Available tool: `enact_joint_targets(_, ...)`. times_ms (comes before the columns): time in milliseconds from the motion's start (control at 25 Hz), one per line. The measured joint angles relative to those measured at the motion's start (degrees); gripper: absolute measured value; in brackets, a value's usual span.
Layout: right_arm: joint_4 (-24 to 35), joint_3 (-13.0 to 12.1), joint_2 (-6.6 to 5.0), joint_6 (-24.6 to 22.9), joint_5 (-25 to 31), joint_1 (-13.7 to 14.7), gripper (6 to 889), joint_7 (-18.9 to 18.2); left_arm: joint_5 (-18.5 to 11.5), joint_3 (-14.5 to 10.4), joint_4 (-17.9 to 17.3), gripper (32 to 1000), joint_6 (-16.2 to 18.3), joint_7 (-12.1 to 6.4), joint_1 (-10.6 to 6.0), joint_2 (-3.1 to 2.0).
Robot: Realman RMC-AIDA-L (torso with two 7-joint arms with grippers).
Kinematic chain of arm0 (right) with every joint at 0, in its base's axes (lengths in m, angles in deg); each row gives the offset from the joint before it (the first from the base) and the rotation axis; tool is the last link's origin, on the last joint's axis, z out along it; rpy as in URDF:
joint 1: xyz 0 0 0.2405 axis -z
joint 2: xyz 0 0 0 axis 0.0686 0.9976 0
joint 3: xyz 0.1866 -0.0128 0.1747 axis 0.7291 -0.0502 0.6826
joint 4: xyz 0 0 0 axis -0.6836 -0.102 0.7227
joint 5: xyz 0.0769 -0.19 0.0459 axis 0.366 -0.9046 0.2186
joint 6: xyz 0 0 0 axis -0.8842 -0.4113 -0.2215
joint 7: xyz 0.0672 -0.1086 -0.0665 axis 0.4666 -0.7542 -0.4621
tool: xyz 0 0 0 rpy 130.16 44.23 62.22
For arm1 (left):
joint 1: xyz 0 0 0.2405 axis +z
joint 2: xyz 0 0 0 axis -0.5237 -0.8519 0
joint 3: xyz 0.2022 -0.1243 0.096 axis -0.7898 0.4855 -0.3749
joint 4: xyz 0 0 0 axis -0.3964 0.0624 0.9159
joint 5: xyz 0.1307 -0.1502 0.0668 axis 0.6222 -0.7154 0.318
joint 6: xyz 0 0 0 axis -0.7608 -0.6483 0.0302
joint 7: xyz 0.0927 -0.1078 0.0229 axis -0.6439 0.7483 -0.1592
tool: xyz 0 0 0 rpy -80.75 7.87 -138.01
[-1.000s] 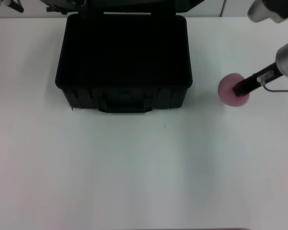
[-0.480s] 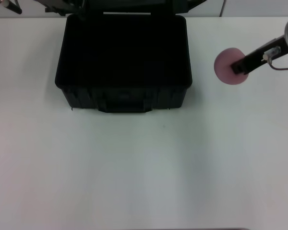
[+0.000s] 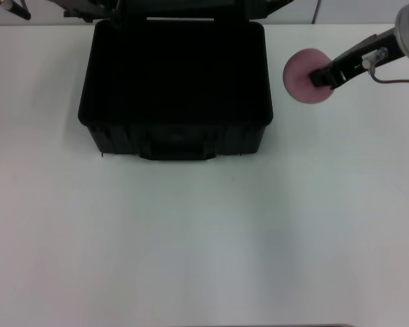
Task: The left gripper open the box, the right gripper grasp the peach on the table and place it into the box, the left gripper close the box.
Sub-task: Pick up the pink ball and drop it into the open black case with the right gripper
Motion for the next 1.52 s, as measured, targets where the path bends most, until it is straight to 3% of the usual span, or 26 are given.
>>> enact_joint_targets(440, -0.69, -0.04, 0.05, -2.42, 1.49, -0.50, 41, -1.46, 0.07, 0.00, 0.00, 391, 0.01, 0.00, -0.22, 0.00)
enact_joint_targets(640, -3.59, -0.93, 0.04, -4.82, 3.87, -1.49, 41, -2.59, 0.07, 0.00, 0.00, 391, 0.04, 0.00, -0.28, 0.00)
enact_joint_targets(960, -10.40, -6.39, 0.21, -12.88, 8.12, -3.29, 41, -5.40, 0.07, 0.00, 0.00, 391, 0.06, 0.00, -0.31, 0.07)
enact_joint_targets(1520, -21.84, -13.23, 0.39, -27.70, 17.35, -6.23, 42, -13.21, 0.08, 0.00, 0.00, 392, 0.05, 0.00, -0.43, 0.10)
